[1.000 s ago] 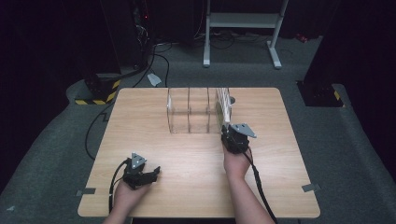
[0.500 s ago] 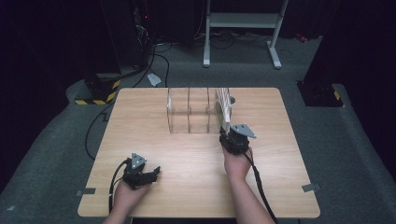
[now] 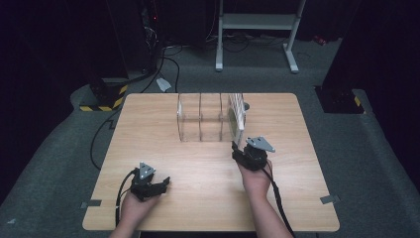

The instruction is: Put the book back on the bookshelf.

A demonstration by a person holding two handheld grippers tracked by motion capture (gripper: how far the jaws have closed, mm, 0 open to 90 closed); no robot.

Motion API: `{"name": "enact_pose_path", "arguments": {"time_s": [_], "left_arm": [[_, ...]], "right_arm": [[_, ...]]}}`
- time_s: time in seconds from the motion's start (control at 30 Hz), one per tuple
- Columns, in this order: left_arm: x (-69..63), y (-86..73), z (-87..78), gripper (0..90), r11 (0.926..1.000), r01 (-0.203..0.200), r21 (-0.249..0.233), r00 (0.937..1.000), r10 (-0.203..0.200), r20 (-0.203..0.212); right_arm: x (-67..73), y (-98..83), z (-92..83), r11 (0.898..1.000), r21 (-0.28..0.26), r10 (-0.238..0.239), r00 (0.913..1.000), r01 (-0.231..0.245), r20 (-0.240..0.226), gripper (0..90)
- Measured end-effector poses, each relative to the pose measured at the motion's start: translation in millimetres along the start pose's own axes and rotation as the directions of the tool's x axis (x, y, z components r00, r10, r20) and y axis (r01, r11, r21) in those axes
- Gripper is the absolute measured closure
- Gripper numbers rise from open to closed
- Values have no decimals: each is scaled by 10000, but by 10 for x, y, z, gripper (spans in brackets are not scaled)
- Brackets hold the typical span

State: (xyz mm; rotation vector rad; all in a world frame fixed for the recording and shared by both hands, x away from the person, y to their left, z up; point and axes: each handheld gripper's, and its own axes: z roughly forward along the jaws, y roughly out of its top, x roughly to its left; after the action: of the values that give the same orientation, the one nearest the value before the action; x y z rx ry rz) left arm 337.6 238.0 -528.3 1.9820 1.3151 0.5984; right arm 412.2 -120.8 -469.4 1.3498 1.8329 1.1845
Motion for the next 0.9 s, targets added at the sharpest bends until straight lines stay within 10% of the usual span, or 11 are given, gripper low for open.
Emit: {"name": "enact_pose_path", "arguments": {"time_s": [0.5, 0.9], "left_arm": [[0, 0, 0, 245, 10000, -14, -7, 10000, 14, -4], [-7, -5, -4, 247, 10000, 38, -16, 10000, -38, 1]], "right_arm": [[-207, -279, -275, 9975, 377, -591, 9978, 601, -287, 242], [-727, -687, -485, 9765, 2137, -396, 9983, 294, 438, 191]]}}
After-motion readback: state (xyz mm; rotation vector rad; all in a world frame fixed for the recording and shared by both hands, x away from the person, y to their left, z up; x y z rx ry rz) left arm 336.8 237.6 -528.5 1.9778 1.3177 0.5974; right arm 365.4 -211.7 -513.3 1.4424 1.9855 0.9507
